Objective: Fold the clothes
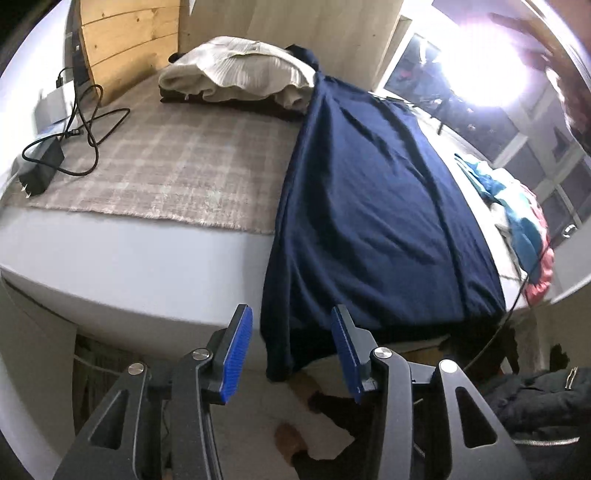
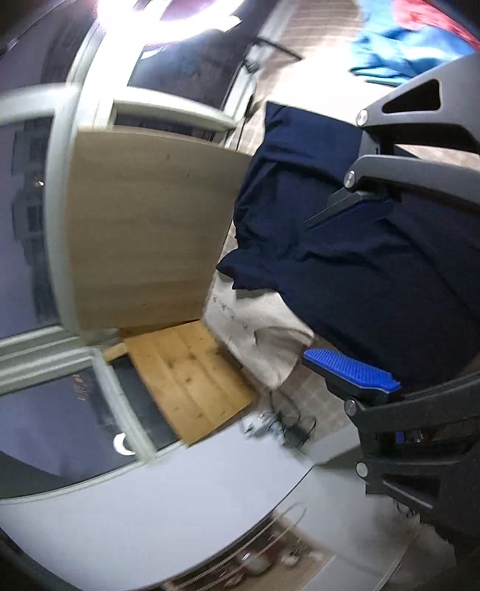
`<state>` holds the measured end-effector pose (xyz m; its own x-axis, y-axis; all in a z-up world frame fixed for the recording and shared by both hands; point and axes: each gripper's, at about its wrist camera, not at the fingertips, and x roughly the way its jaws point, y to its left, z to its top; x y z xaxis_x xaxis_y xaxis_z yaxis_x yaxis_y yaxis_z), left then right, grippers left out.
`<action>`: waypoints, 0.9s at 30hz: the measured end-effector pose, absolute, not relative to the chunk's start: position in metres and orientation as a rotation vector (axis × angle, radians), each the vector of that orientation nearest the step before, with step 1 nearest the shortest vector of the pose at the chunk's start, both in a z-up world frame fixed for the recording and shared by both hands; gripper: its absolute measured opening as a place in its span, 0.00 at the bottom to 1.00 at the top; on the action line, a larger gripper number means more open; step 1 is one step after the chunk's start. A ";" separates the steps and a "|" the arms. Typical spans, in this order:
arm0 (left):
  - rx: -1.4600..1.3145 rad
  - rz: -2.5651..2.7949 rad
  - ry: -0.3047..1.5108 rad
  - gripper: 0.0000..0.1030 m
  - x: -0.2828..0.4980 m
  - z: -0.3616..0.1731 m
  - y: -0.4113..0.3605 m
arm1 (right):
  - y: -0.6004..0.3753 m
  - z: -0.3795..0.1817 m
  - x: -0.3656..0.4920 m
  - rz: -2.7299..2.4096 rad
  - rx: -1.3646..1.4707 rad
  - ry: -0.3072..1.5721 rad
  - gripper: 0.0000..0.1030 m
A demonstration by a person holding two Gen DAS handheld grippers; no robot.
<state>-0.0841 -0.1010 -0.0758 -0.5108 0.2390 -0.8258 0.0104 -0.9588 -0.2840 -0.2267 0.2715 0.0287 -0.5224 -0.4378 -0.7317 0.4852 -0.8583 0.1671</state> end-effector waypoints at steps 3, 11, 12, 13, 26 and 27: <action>-1.485 2.600 -0.422 0.41 -0.099 -0.073 -0.090 | 0.244 0.001 -0.278 -2.267 1.179 0.127 0.60; -1.557 2.616 -0.490 0.41 -0.137 -0.049 -0.071 | 0.163 -0.081 -0.420 -2.138 1.341 0.267 0.60; -1.548 2.632 -0.467 0.41 -0.147 -0.037 -0.070 | 0.163 -0.089 -0.434 -2.142 1.350 0.257 0.60; -1.534 2.638 -0.450 0.41 -0.158 -0.026 -0.070 | 0.166 -0.097 -0.447 -2.148 1.357 0.234 0.60; -1.419 2.664 -0.311 0.41 -0.448 0.014 -0.080 | 0.271 -0.193 -0.443 -2.029 1.422 -0.017 0.36; -1.440 2.655 -0.309 0.41 -0.462 0.009 -0.082 | 0.274 -0.193 -0.442 -2.014 1.413 -0.055 0.36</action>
